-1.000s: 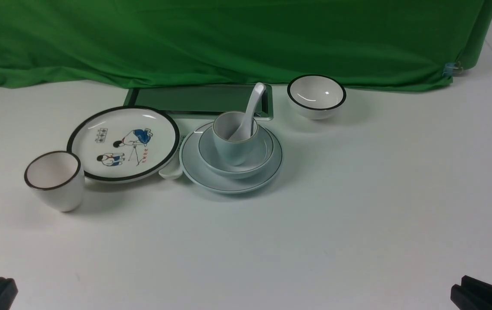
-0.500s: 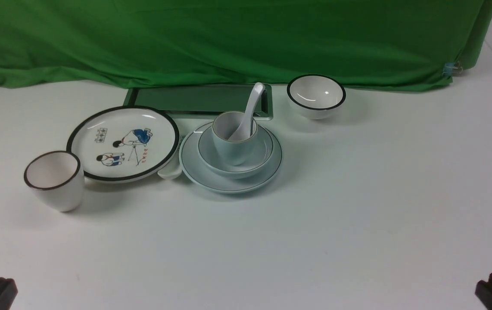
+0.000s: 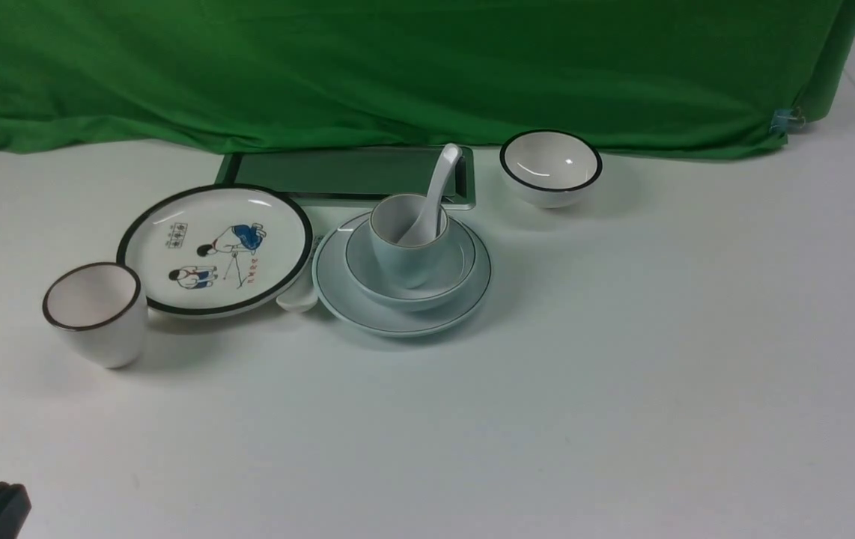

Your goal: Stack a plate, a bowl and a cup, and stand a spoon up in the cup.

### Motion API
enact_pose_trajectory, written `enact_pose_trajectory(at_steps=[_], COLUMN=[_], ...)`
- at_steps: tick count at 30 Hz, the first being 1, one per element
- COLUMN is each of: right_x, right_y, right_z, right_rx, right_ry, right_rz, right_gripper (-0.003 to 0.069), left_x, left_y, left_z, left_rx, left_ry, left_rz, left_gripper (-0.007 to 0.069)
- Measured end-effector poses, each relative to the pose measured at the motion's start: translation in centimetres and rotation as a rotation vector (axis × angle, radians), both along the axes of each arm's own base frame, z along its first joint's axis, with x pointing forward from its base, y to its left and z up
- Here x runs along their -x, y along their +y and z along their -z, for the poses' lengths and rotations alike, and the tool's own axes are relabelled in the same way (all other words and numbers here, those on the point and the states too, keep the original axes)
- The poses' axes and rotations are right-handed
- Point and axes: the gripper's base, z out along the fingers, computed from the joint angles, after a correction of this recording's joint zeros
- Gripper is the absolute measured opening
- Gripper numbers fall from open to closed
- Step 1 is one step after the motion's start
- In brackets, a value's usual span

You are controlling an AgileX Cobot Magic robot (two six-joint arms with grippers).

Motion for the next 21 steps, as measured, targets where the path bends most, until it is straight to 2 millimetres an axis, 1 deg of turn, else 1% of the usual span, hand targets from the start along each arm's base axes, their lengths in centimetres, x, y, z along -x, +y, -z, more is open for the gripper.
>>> enact_pose_trajectory(at_steps=[6, 15, 21], right_x=[0.06, 0.06, 0.06], right_y=[-0.15, -0.22, -0.22], right_z=[0.33, 0.35, 0.35], right_rx=[0.004, 0.005, 0.005], right_ry=[0.037, 0.039, 0.039], right_rz=[0.026, 0.039, 0.039], right_gripper=[0.0012, 0.0015, 0.0031], left_x=[0.00, 0.00, 0.00], left_y=[0.00, 0.00, 0.00], left_z=[0.00, 0.00, 0.00], left_rx=[0.000, 0.000, -0.003], left_ry=[0.000, 0.000, 0.000], left_rz=[0.000, 0.000, 0.001], left_gripper=[-0.0029, -0.0029, -0.0029])
